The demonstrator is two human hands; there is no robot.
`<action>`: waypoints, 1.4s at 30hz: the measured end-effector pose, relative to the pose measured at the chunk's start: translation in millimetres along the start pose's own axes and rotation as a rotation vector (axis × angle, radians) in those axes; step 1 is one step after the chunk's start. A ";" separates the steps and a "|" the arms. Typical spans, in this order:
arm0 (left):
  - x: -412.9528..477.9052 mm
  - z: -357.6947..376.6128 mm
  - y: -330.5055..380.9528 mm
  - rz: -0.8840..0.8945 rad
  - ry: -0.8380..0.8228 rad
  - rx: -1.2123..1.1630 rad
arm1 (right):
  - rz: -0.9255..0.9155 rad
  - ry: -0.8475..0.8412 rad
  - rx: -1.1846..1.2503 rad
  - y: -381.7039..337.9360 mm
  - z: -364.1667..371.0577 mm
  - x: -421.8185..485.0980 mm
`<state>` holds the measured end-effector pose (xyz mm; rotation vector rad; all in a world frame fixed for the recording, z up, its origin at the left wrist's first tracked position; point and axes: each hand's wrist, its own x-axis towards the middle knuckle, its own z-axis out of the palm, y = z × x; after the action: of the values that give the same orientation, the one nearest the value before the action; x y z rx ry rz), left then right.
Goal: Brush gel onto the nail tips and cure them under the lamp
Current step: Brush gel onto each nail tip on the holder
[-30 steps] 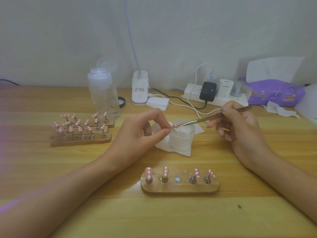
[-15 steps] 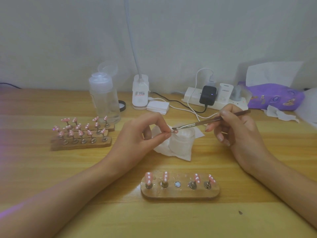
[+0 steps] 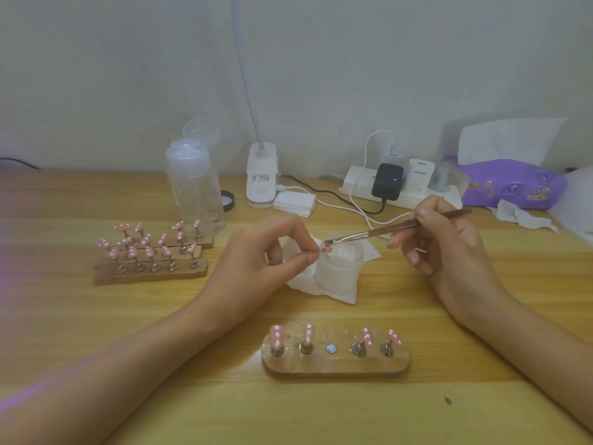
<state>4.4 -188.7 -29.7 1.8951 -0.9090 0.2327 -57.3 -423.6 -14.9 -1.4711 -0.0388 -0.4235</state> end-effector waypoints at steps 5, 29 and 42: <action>0.0 -0.1 1.3 0.010 -0.005 0.021 | 0.029 0.065 -0.018 2.1 -1.6 1.2; -1.3 -0.2 3.8 -0.020 -0.009 -0.005 | 0.007 0.071 -0.041 1.7 -0.8 0.5; 0.1 0.2 2.5 -0.030 -0.012 -0.028 | -0.025 0.006 -0.018 0.8 -1.3 0.7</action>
<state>2.8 -189.5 -28.0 1.8849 -0.8872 0.1902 -56.7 -425.0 -15.7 -1.4882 -0.0487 -0.4499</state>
